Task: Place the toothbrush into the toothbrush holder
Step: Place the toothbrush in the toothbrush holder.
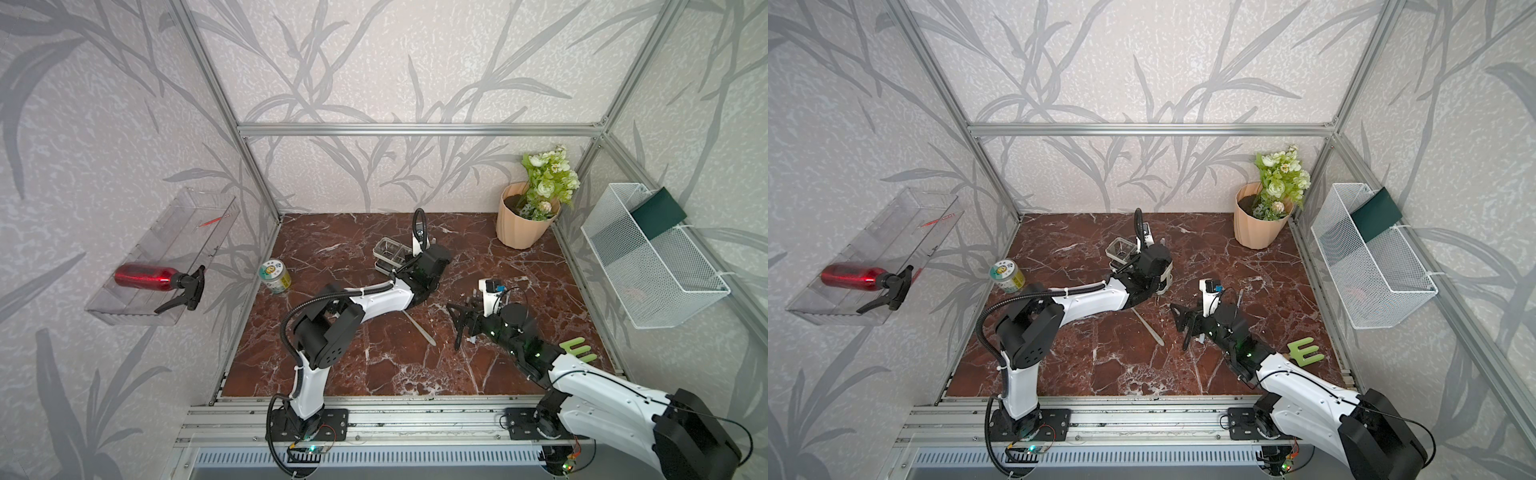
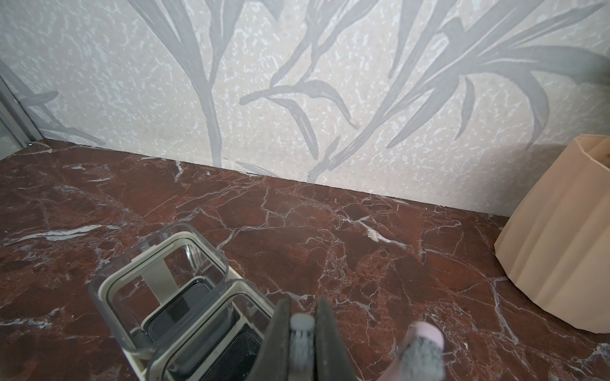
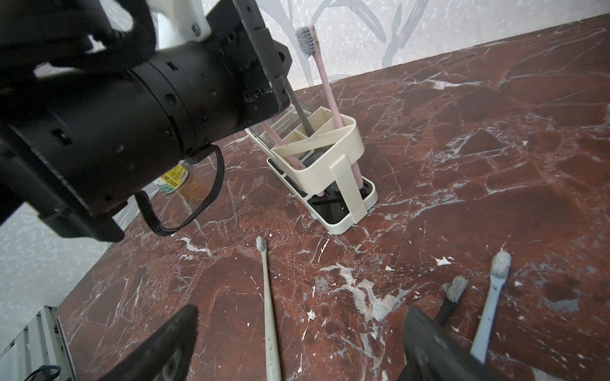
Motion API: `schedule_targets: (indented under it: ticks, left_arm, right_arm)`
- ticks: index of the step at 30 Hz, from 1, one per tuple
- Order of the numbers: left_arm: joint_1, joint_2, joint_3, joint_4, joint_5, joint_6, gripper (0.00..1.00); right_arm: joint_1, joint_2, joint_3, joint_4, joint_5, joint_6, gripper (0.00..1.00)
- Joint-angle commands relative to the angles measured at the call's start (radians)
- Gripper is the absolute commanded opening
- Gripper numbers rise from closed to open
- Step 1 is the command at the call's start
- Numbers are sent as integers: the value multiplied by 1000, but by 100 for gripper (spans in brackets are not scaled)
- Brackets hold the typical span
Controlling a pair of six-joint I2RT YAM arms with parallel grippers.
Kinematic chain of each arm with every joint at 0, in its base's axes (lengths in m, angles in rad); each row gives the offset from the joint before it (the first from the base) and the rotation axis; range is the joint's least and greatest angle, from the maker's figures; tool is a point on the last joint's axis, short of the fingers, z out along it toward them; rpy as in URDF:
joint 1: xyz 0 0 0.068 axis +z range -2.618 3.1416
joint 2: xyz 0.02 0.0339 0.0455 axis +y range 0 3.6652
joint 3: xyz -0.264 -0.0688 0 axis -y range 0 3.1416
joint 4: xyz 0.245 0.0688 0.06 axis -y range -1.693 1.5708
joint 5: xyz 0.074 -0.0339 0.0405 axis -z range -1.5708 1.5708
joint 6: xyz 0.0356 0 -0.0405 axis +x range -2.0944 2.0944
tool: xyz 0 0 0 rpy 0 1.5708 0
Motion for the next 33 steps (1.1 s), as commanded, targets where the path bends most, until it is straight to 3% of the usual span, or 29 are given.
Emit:
schedule_targets:
  ticks: [1,7,16,19,33]
  left_arm:
    - [4,25,-3,1,-32,-27,0]
    - [7,27,6,-13,-21,-26,1]
    - [6,-4,47,-44,30,10,45]
    - [6,-21,68,-62,47,33,55]
    - [5,-190,113,-194,108,87,73]
  right_arm:
    - [-3,0,5,30,-8,1,96]
    - [-3,-1,4,30,-10,1,96]
    - [-3,-9,6,24,-12,-4,96]
    - [-4,-12,6,24,-14,-4,96]
    - [-3,-9,4,25,-12,-9,96]
